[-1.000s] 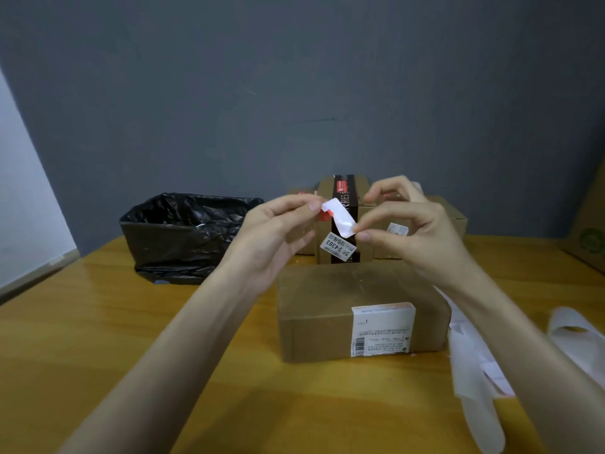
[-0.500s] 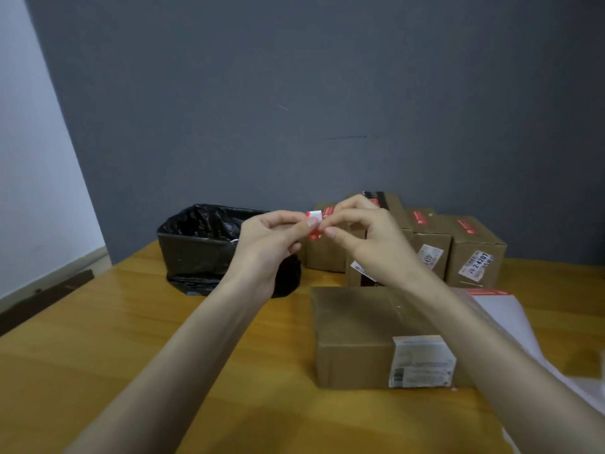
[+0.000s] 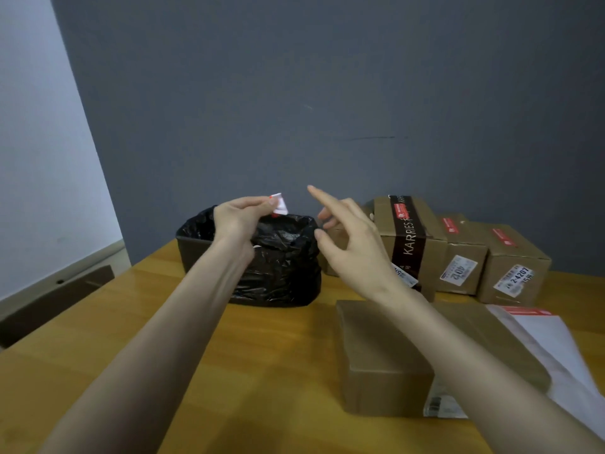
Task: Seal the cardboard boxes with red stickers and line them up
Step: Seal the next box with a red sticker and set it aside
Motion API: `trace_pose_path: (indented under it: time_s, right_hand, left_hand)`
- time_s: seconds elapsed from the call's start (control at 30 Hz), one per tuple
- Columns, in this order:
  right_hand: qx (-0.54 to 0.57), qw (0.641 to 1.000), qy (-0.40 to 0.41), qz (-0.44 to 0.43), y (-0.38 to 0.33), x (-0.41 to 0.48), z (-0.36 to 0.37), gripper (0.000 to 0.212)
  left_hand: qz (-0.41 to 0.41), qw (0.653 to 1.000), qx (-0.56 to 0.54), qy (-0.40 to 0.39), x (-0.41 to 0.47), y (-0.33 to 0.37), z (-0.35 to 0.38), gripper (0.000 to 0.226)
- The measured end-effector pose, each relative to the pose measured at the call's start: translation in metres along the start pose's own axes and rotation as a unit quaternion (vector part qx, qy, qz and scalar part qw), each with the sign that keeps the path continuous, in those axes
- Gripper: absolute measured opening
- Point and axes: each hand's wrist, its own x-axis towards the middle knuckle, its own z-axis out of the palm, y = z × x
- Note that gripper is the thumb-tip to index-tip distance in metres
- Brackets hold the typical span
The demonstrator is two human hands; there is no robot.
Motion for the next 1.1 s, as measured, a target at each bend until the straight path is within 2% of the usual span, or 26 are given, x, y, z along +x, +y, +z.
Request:
trace_pose_path:
  time_s: [0.1, 0.2, 0.27, 0.37, 0.47, 0.57, 0.67, 0.77, 0.9, 0.93, 1.0, 1.1]
  right_hand:
    - [-0.020, 0.999, -0.018, 0.036, 0.006, 0.016, 0.002, 0.044]
    - [-0.041, 0.993, -0.058, 0.090, 0.020, 0.035, 0.019, 0.028]
    - [-0.016, 0.987, -0.061, 0.149, 0.028, 0.047, 0.035, 0.023]
    - [0.038, 0.973, -0.060, 0.218, 0.034, 0.065, 0.057, 0.025]
    - [0.040, 0.972, -0.046, 0.226, 0.034, 0.074, 0.072, 0.020]
    - [0.043, 0.975, -0.012, 0.219, 0.032, 0.077, 0.079, 0.010]
    - [0.061, 0.972, 0.010, 0.228, 0.028, 0.078, 0.082, 0.007]
    - [0.062, 0.968, 0.037, 0.241, 0.029, 0.079, 0.088, 0.008]
    - [0.079, 0.948, 0.060, 0.304, 0.033, 0.084, 0.088, 0.032]
    - [0.100, 0.942, 0.060, 0.315, 0.034, 0.084, 0.085, 0.030]
    - [0.142, 0.939, 0.043, 0.312, 0.033, 0.082, 0.082, 0.013]
    - [0.128, 0.950, 0.027, 0.283, 0.033, 0.077, 0.080, 0.005]
  left_hand:
    - [0.034, 0.993, 0.116, 0.011, 0.026, -0.008, -0.016, 0.006]
    - [0.109, 0.960, 0.257, -0.009, 0.038, -0.015, -0.020, 0.011]
    - [0.120, 0.950, 0.285, -0.038, 0.043, -0.020, -0.018, 0.005]
    - [0.095, 0.957, 0.262, -0.078, 0.046, -0.022, -0.017, 0.013]
    - [0.058, 0.965, 0.227, -0.117, 0.045, -0.018, -0.019, 0.008]
    - [0.016, 0.979, 0.174, -0.109, 0.047, -0.016, -0.025, 0.014]
    - [-0.009, 0.978, 0.188, -0.087, 0.047, -0.017, -0.026, 0.012]
    - [-0.002, 0.976, 0.206, -0.064, 0.045, -0.018, -0.021, 0.012]
    - [-0.008, 0.981, 0.177, -0.074, 0.045, -0.021, -0.018, 0.027]
    - [-0.013, 0.984, 0.164, -0.064, 0.045, -0.021, -0.019, 0.028]
    - [-0.009, 0.986, 0.161, -0.053, 0.049, -0.023, -0.023, 0.024]
    - [0.035, 0.970, 0.228, -0.074, 0.051, -0.026, -0.027, 0.012]
